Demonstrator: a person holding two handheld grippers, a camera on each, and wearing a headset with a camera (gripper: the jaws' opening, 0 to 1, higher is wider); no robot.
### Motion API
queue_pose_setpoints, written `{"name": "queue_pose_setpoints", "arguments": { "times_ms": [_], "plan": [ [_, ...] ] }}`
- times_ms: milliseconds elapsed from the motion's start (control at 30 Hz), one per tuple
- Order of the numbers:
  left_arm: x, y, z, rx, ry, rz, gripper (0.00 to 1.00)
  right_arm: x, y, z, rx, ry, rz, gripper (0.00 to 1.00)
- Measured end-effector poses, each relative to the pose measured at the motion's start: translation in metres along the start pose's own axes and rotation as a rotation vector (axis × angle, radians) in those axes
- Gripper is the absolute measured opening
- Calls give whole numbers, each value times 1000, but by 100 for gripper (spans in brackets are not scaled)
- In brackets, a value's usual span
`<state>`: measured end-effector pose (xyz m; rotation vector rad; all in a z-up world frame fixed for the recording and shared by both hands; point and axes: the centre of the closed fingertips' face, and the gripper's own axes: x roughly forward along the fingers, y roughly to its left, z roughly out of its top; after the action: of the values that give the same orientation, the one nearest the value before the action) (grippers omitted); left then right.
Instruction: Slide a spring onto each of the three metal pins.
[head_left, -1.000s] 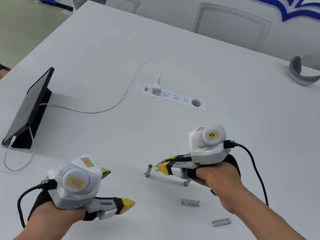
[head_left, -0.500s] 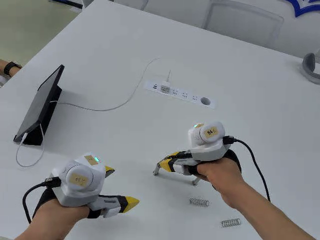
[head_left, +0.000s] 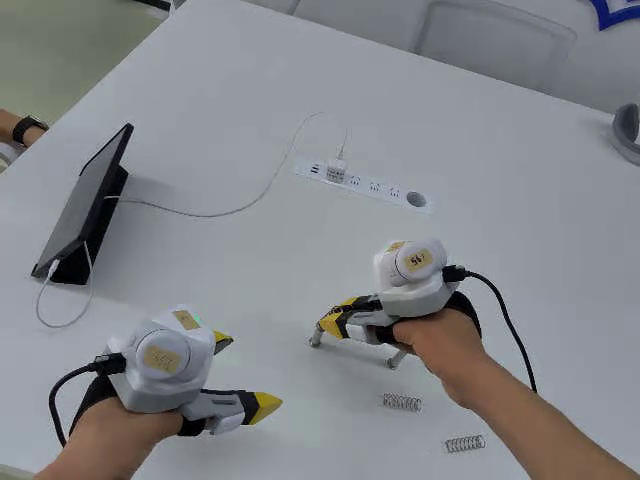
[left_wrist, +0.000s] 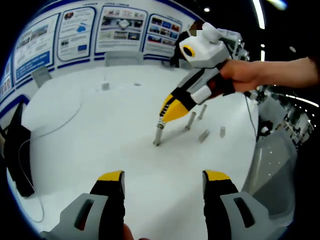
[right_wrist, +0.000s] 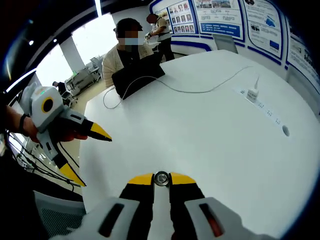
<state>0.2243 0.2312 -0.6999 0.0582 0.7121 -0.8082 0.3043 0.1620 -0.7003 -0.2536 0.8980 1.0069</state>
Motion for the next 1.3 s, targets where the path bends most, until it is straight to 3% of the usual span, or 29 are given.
{"name": "queue_pose_setpoints", "arguments": {
  "times_ms": [600, 1300],
  "plan": [
    [0, 2, 0, 3, 4, 1, 64, 12, 4, -4, -122, 49, -10, 13],
    [-1, 6, 2, 1, -4, 9, 64, 24, 5, -13, -174, 81, -13, 13]
  ]
}}
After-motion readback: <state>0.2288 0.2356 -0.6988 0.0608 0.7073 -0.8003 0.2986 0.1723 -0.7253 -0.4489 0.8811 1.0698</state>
